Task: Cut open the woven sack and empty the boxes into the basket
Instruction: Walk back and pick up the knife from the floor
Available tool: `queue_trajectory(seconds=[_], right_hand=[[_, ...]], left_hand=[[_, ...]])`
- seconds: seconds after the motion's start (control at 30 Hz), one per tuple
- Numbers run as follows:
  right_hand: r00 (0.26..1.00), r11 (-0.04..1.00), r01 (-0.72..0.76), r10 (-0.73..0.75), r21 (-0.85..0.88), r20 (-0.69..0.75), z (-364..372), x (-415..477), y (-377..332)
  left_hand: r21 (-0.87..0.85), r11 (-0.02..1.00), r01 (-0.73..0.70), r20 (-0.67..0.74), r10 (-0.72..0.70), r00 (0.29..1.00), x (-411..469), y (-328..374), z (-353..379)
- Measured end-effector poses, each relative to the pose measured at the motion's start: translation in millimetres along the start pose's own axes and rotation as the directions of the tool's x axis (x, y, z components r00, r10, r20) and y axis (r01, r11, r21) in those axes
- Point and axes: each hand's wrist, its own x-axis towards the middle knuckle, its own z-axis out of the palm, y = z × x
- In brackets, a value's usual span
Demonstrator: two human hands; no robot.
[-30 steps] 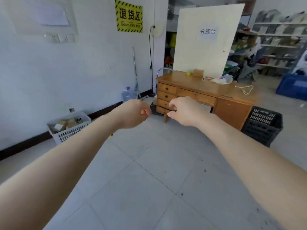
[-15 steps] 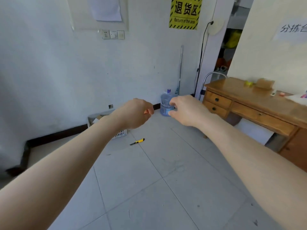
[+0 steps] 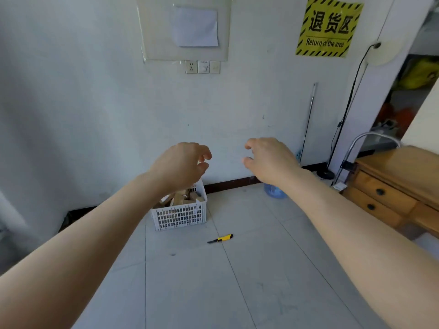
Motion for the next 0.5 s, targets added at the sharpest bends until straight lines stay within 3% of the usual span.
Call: queue_trajectory(seconds=[0.2, 0.5], right_hand=[[0.994, 1.0, 0.009, -0.009, -0.002, -0.11, 1.9, 126.7, 11.1], [0.983, 0.998, -0.056, 0.057, 0.009, -0.173, 23.9, 286.4, 42.1]], left_hand=[[0.004, 0.998, -0.067, -0.114, 0.067, 0.991, 122.6, -54.3, -5.9], [0.014, 0.987, -0.16, -0.142, 0.16, 0.977, 292.8, -106.8, 8.0]])
